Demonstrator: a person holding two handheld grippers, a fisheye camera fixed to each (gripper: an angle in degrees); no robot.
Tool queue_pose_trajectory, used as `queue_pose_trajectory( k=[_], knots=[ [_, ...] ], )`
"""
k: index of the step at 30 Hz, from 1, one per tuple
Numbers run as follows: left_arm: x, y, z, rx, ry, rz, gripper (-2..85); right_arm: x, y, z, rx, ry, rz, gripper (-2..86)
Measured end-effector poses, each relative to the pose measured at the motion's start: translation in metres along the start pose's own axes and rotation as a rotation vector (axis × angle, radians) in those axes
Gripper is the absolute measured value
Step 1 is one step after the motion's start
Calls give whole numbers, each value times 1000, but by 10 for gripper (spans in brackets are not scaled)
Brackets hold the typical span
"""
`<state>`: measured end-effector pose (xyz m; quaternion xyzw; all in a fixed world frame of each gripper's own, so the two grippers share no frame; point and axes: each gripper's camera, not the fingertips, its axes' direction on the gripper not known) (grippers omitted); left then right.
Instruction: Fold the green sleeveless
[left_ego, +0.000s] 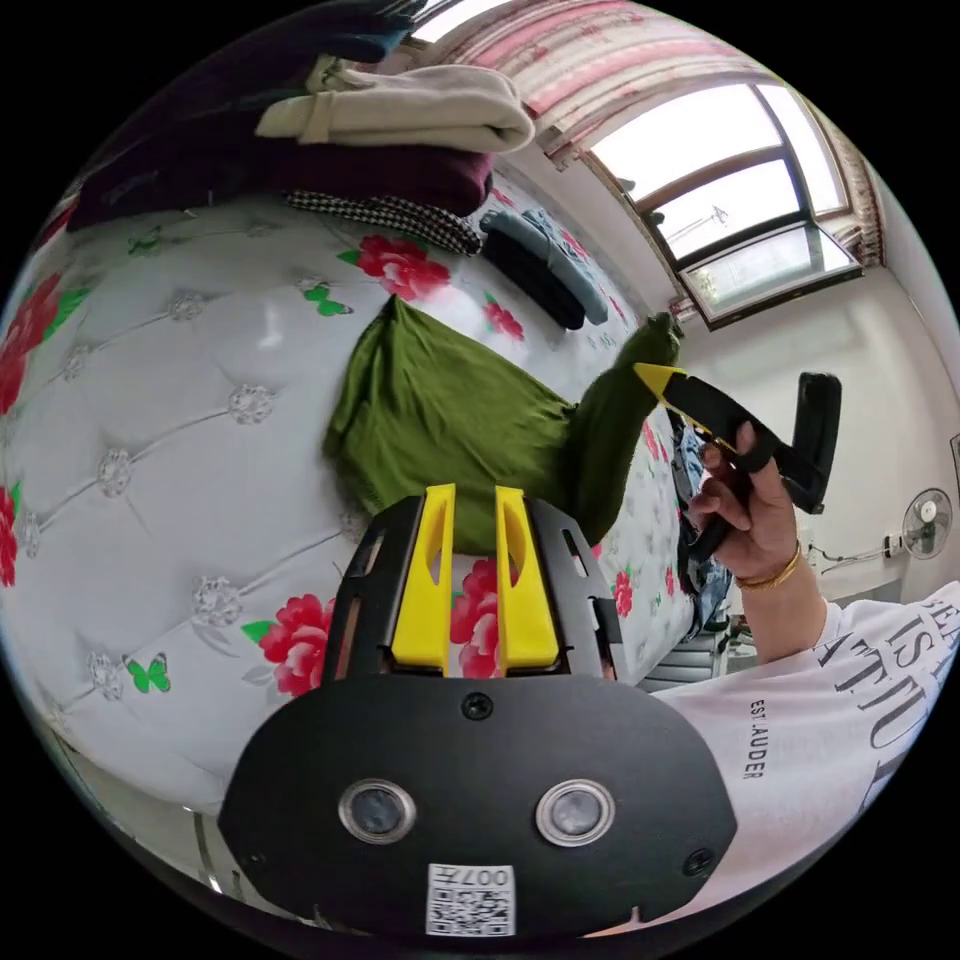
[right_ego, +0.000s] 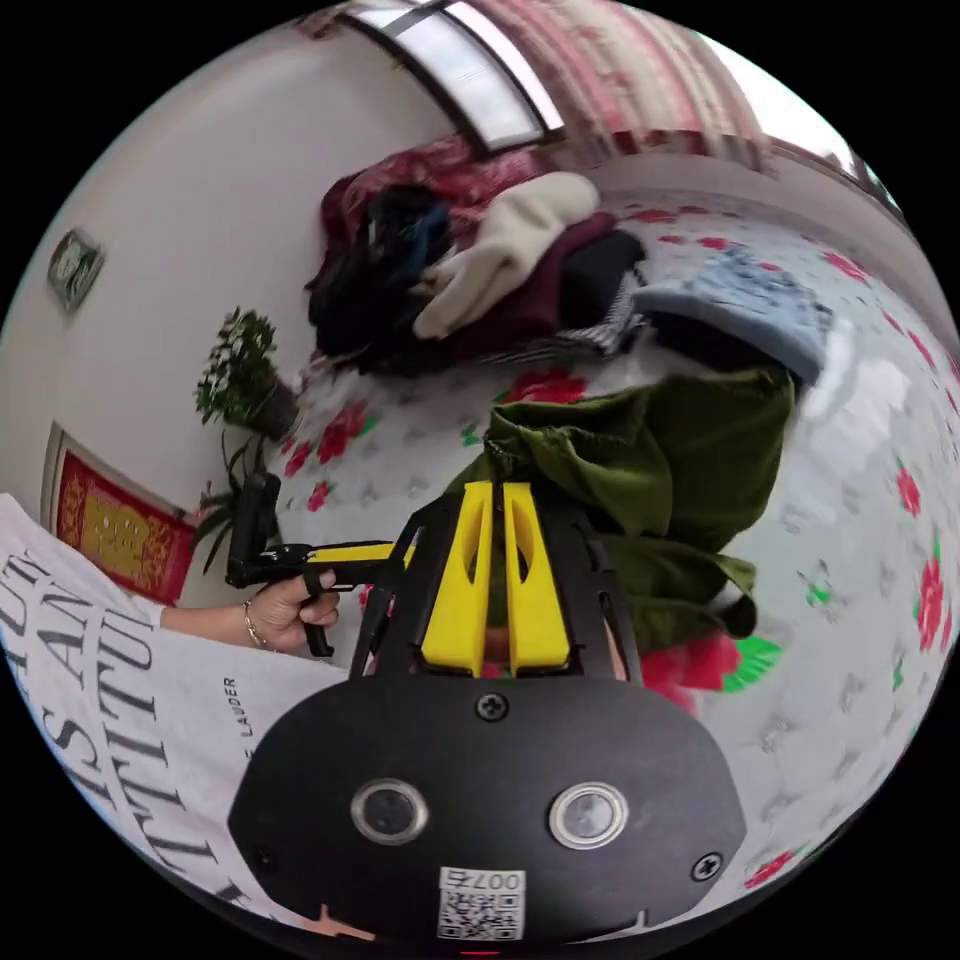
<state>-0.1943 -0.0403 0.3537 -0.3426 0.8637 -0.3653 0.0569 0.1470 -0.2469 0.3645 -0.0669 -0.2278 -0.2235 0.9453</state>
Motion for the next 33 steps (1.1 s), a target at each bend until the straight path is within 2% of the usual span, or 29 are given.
queue_pose_trajectory(
  k=[3,6,13,17,20,26,29,33],
  knots=[
    [-23,12,-8,16,-13,-76,59,-28,-6,74,-158,-116,-32,22],
    [-42,19,-14,24,-5,-126,59,-47,4,109,-234,-131,-54,29],
    [-56,13,-15,22,8,-92,58,-25,31,82,-165,30,-10,37],
    [-38,-4,-13,37,11,62,58,15,40,58,-109,149,111,41],
    [-20,-16,-3,-5,-25,195,60,29,29,54,-89,145,127,42],
    [-11,-33,6,-33,-13,256,64,40,8,59,-7,266,142,42],
    [-13,-38,10,-60,-7,263,63,58,-5,78,-63,224,168,39],
    [-16,-43,12,-94,-25,277,64,61,-11,99,-153,266,137,15]
  ],
)
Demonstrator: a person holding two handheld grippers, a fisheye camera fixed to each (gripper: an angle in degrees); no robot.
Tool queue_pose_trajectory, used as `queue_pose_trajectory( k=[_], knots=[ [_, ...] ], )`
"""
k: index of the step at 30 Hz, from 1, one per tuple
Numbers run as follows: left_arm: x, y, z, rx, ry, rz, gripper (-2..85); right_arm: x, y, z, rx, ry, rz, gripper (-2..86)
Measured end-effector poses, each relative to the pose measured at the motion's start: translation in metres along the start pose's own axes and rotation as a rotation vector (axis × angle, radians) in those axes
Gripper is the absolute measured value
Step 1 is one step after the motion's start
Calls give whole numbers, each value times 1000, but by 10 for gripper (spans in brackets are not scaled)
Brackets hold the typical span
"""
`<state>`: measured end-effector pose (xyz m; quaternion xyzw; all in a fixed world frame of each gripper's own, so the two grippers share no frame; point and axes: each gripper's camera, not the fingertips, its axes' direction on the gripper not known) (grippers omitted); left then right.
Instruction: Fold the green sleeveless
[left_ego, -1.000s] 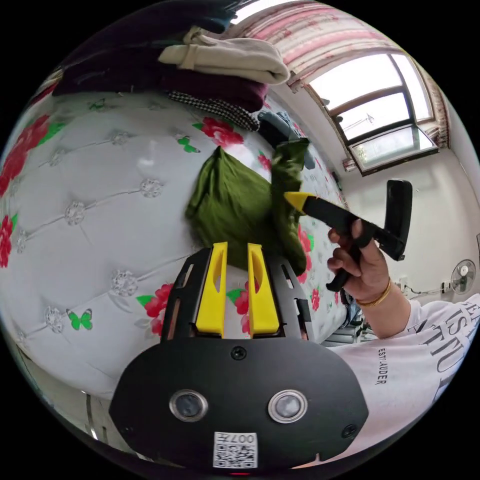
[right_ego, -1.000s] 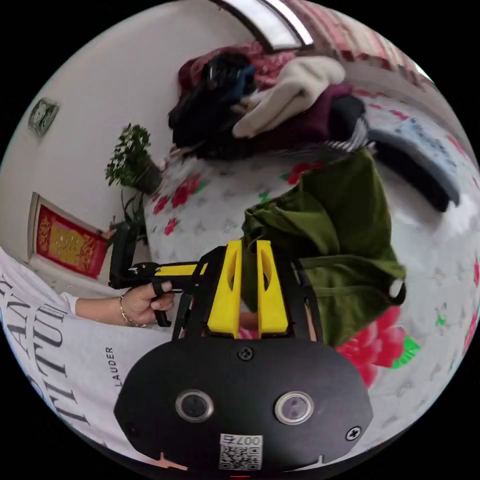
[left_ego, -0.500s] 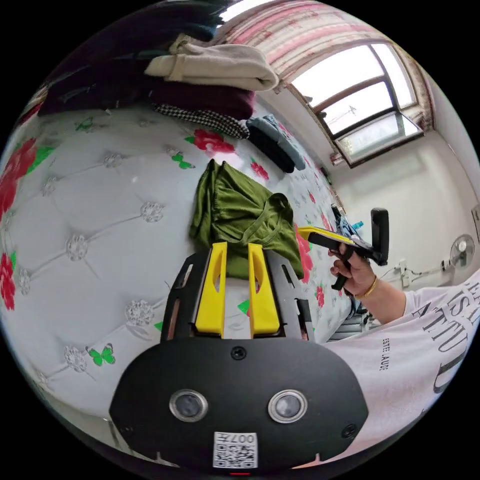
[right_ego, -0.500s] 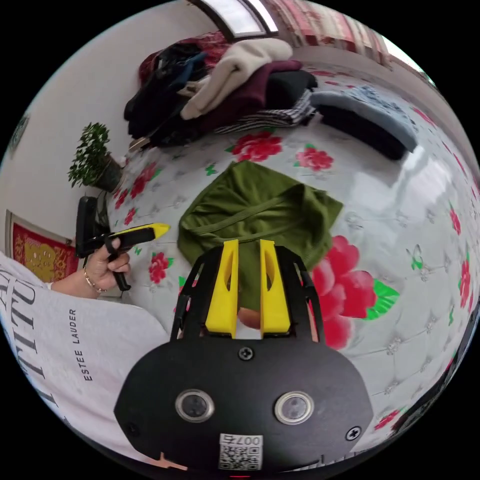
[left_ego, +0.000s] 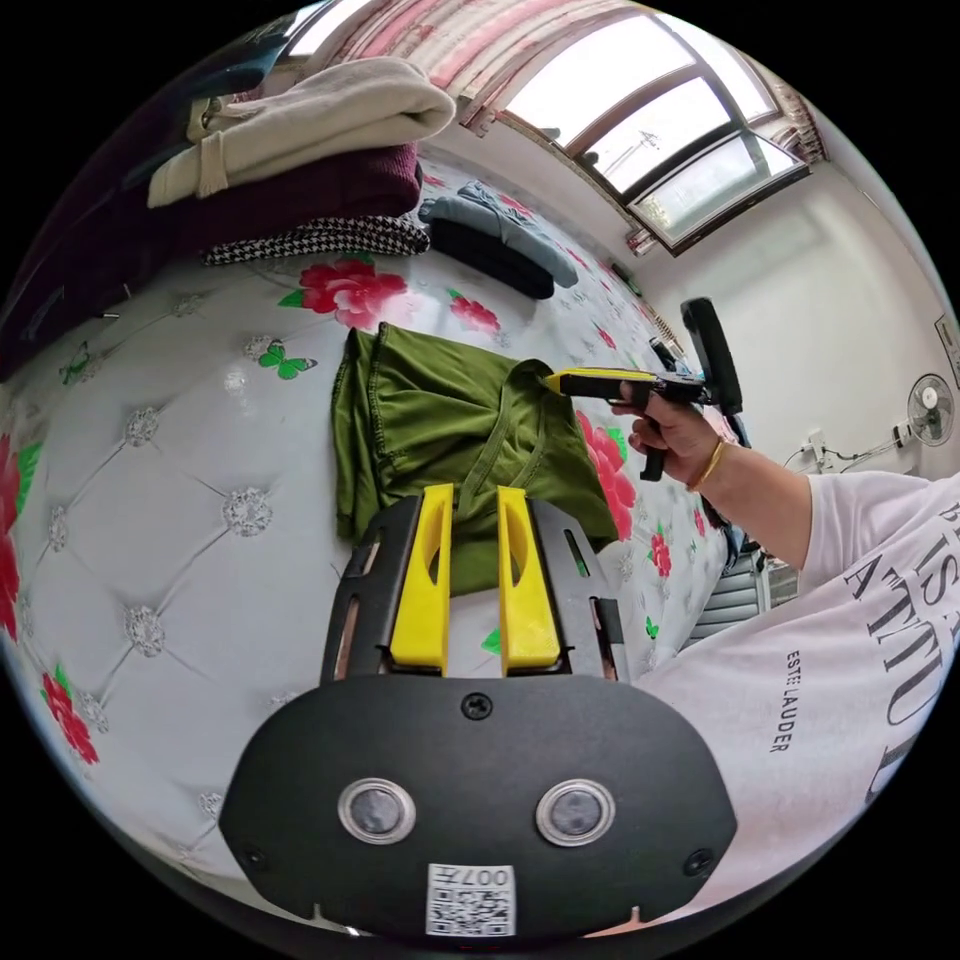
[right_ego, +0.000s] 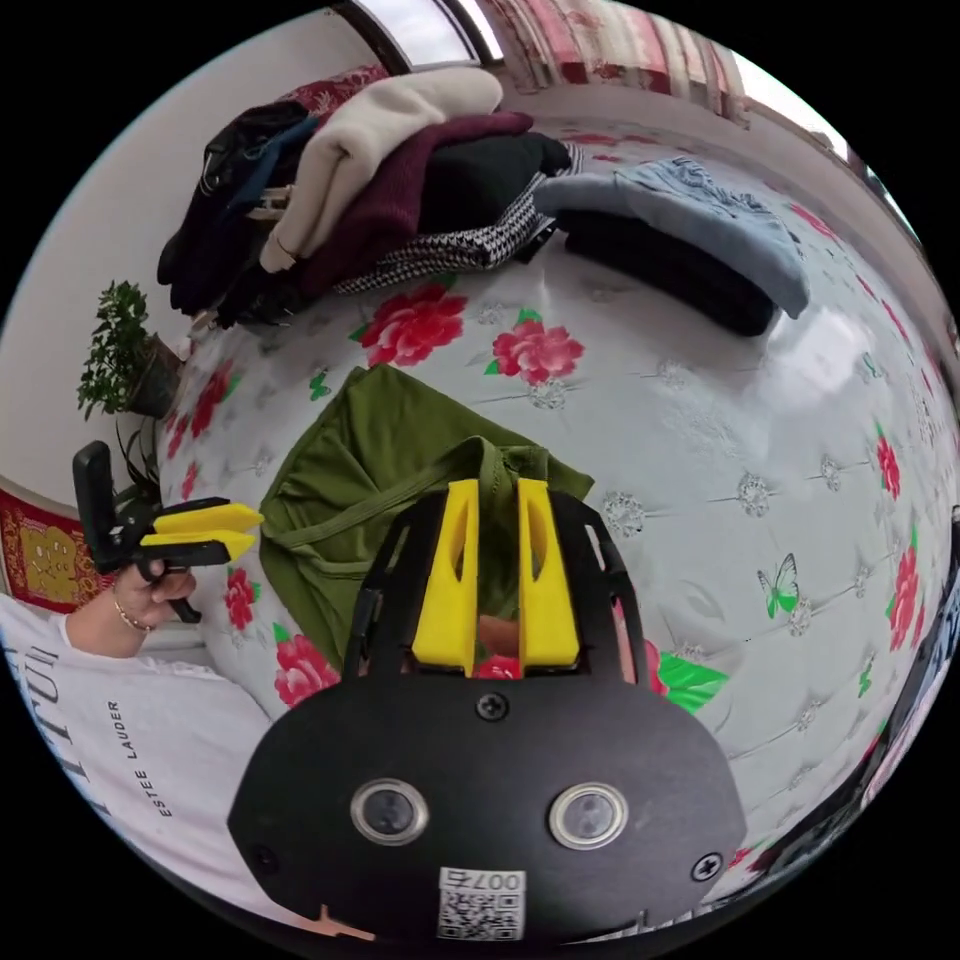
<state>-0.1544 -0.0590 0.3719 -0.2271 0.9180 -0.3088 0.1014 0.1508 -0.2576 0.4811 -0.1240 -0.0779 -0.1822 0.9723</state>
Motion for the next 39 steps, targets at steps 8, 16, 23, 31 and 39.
queue_pose_trajectory(
  k=[8,16,23,31,39],
  knots=[
    [-17,-25,-27,35,-36,66,56,-54,64,-104,257,-208,-217,-2],
    [3,-93,-8,-90,101,322,52,-111,125,-134,220,-287,-354,-2],
    [10,-103,39,-280,137,336,54,-78,125,-123,202,-234,-195,-2],
    [8,-92,19,-257,242,376,66,-72,83,-124,266,-243,-242,-1],
    [1,-105,24,-262,251,309,63,-52,26,-97,106,-111,-216,15]
  ],
)
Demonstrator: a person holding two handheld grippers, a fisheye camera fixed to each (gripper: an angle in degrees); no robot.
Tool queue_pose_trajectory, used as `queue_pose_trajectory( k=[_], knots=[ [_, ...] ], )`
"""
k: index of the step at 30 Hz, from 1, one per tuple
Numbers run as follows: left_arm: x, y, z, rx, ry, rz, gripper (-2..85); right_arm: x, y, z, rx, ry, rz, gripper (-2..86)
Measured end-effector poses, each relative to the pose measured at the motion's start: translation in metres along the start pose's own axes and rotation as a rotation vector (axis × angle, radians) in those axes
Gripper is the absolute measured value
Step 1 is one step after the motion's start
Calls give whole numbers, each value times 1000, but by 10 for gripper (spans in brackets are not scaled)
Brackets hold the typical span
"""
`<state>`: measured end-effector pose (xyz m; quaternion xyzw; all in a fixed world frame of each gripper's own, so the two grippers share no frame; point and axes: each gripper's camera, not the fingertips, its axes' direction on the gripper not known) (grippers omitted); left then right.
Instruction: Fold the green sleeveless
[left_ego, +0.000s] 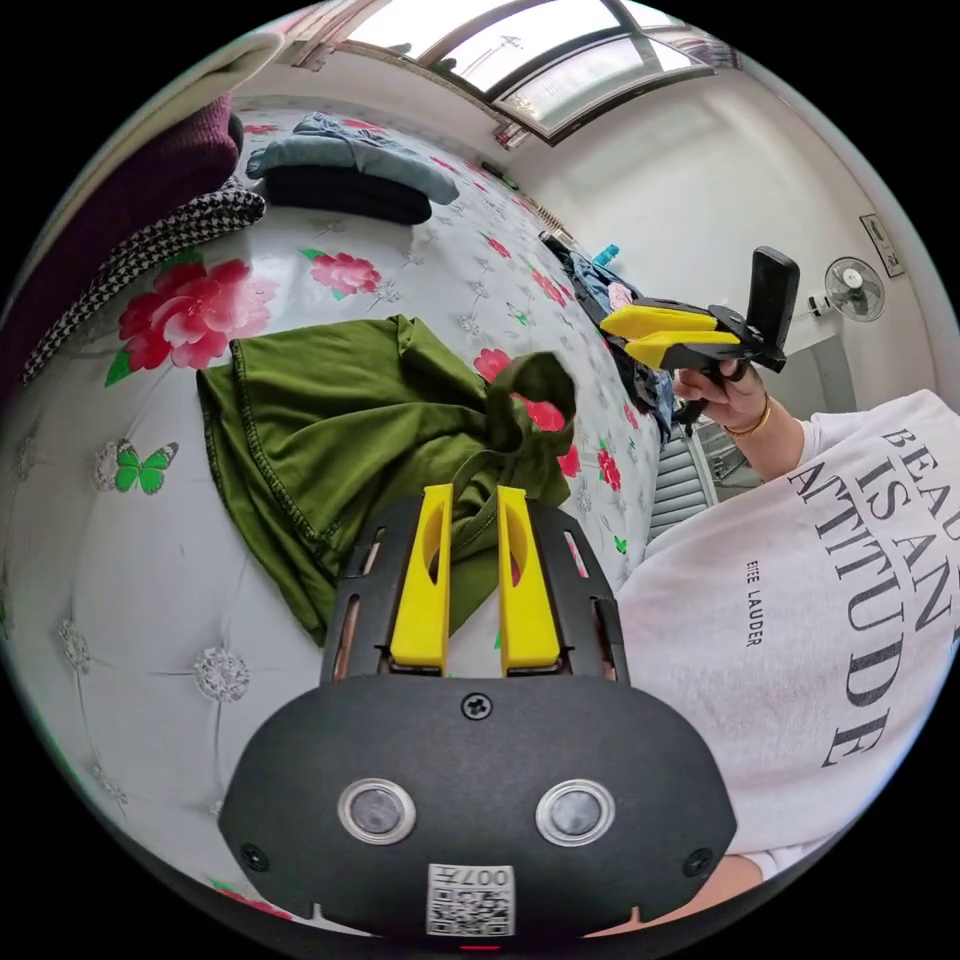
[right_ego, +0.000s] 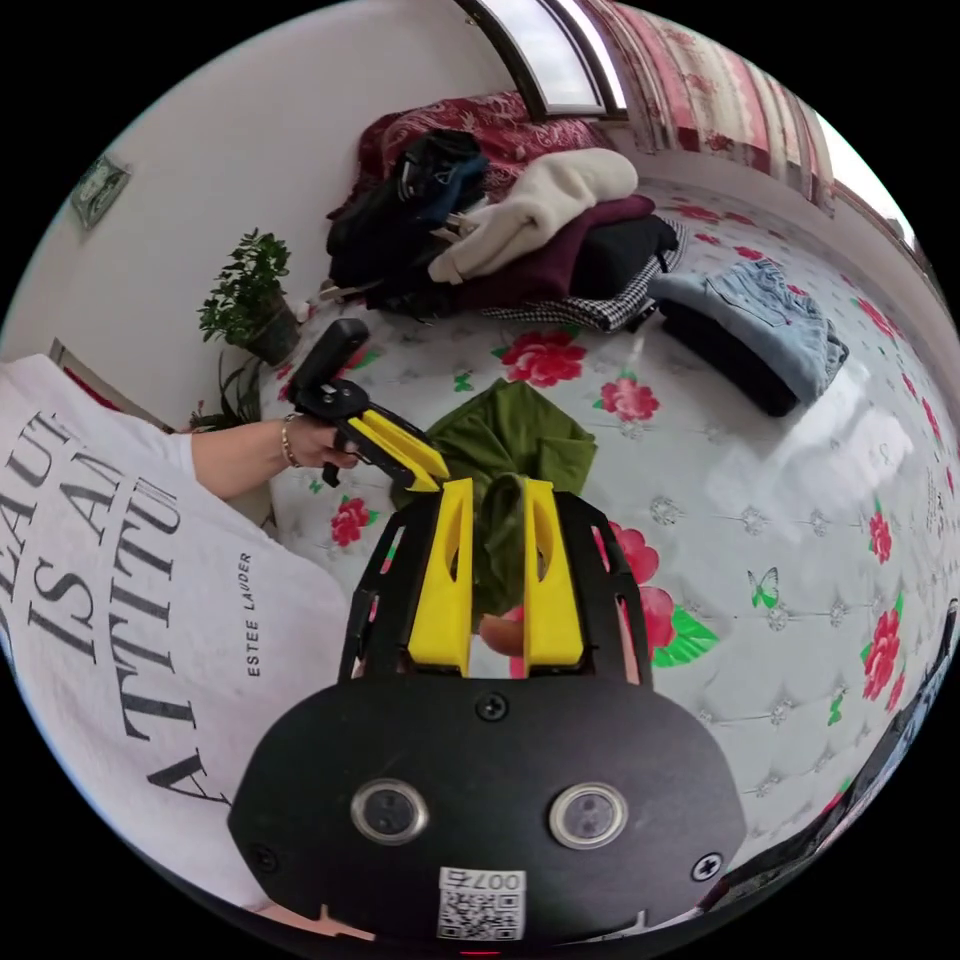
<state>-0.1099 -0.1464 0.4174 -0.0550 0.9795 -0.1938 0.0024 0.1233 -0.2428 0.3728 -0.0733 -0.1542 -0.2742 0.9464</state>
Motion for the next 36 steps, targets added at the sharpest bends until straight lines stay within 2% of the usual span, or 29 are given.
queue_pose_trajectory(
  k=[7,11,13,15,17,19,21,24,28,32,34,36],
  knots=[
    [5,-2,0,46,-34,-61,58,13,-56,58,-25,120,18,25],
    [10,-4,2,46,-56,-92,58,11,-80,115,-173,108,5,28],
    [12,-5,4,36,-68,-102,57,13,-80,130,-239,212,-11,22],
    [15,-4,7,19,-89,-104,57,28,-74,124,-224,392,10,11],
    [19,-3,12,-11,-114,-105,56,53,-69,113,-225,449,87,5],
    [23,-2,15,-19,-115,-103,55,81,-61,97,-205,397,186,2],
    [28,-2,15,-12,-114,-104,54,98,-45,69,-96,331,253,1],
    [41,-2,11,21,-118,-95,54,98,-21,47,-2,184,247,6],
    [56,-2,8,56,-122,-104,52,90,4,49,15,-59,222,8],
    [67,5,7,85,-166,-169,57,82,19,69,-133,-28,244,3],
    [77,11,0,136,-209,-193,60,72,25,54,-78,33,213,1],
    [87,18,-7,185,-229,-206,62,55,36,15,51,13,161,0]
  ],
)
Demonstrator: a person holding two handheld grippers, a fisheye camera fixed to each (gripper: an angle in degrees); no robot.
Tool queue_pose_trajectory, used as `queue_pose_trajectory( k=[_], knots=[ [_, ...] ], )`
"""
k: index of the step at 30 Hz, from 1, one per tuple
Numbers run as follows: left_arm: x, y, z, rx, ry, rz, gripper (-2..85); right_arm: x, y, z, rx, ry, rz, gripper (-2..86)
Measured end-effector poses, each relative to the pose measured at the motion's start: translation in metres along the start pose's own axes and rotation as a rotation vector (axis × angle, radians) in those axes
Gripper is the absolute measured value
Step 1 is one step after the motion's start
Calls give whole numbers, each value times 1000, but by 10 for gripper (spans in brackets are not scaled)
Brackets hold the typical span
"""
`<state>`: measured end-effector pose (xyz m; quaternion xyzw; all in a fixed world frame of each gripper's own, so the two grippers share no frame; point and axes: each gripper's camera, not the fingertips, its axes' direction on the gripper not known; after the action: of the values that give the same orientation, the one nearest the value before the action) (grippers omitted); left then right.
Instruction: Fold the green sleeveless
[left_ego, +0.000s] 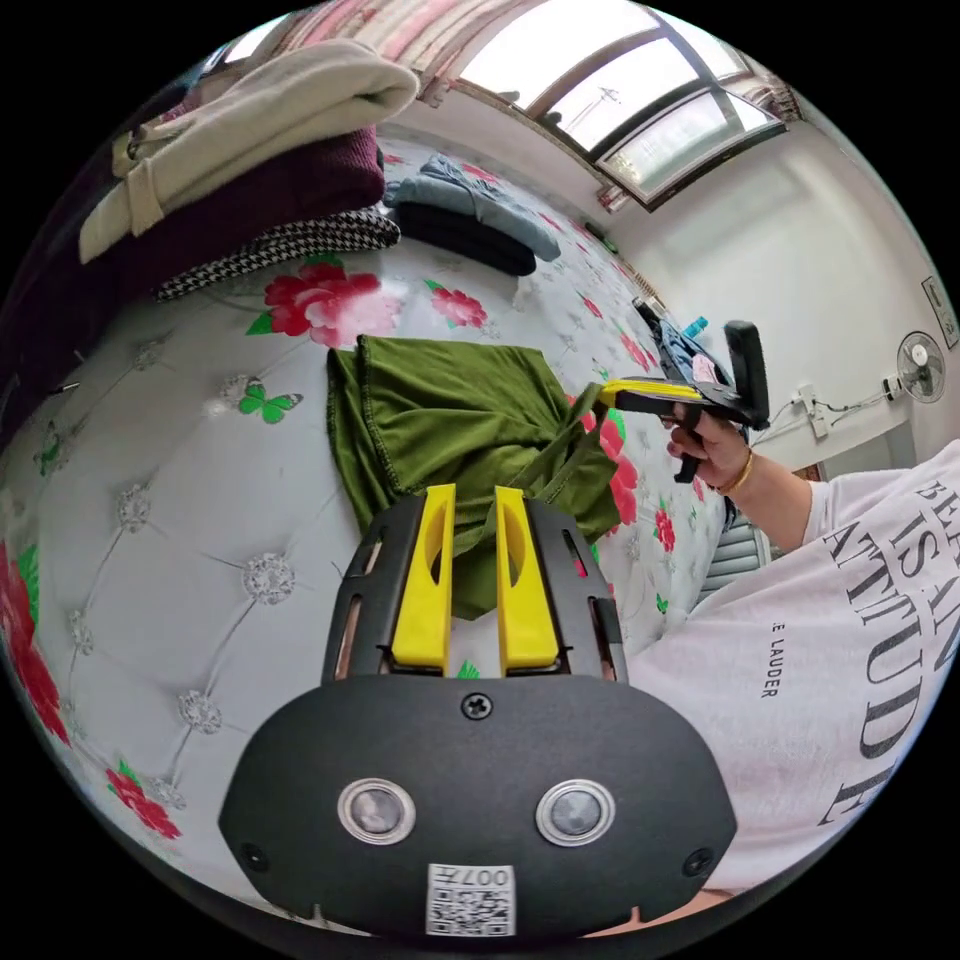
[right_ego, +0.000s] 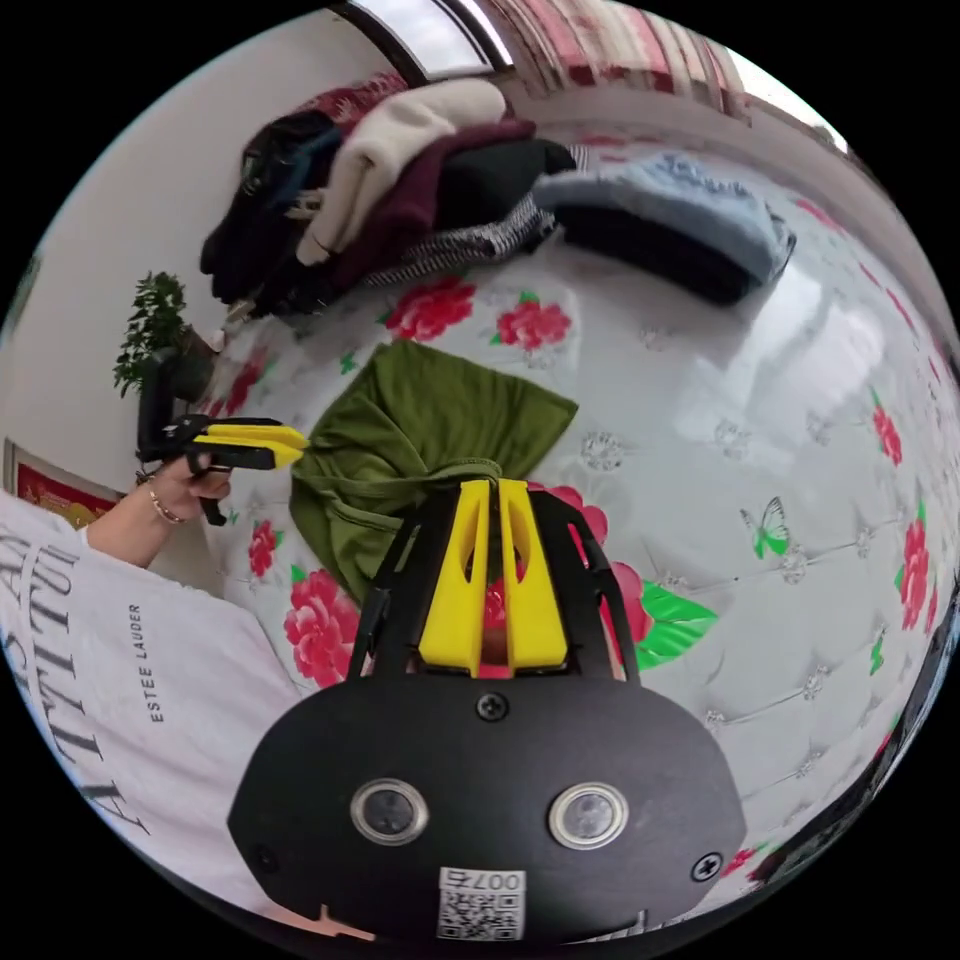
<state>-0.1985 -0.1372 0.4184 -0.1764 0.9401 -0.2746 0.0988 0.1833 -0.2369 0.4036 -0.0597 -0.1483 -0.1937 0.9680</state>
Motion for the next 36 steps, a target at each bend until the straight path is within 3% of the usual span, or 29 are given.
queue_pose_trajectory(
  k=[3,8,12,16,18,20,24,27,30,32,36],
  knots=[
    [16,9,-10,27,-42,17,67,-23,19,-53,121,-113,-118,-1],
    [54,13,-8,-8,-45,149,89,-44,54,-93,107,-310,-183,-2],
    [69,13,-4,1,-110,160,91,-62,88,-95,36,-172,-211,-1],
    [68,11,1,-2,-136,111,84,-61,105,-99,44,-185,-161,0],
    [74,9,16,-75,-128,153,78,-64,111,-102,57,-213,-158,-1],
    [85,10,47,-268,-212,203,58,-69,114,-102,57,-214,-163,-1],
    [104,10,37,-269,-235,260,1,-82,122,-120,73,-100,-208,0],
    [117,10,-18,-100,-108,213,-7,-85,132,-150,103,21,-233,1],
    [135,12,-96,94,153,199,-9,-90,149,-181,74,163,-296,4],
    [163,21,-161,265,394,298,-9,-92,161,-193,57,211,-310,8],
    [217,45,-225,399,441,428,-9,-101,189,-201,19,177,-314,38]
  ],
)
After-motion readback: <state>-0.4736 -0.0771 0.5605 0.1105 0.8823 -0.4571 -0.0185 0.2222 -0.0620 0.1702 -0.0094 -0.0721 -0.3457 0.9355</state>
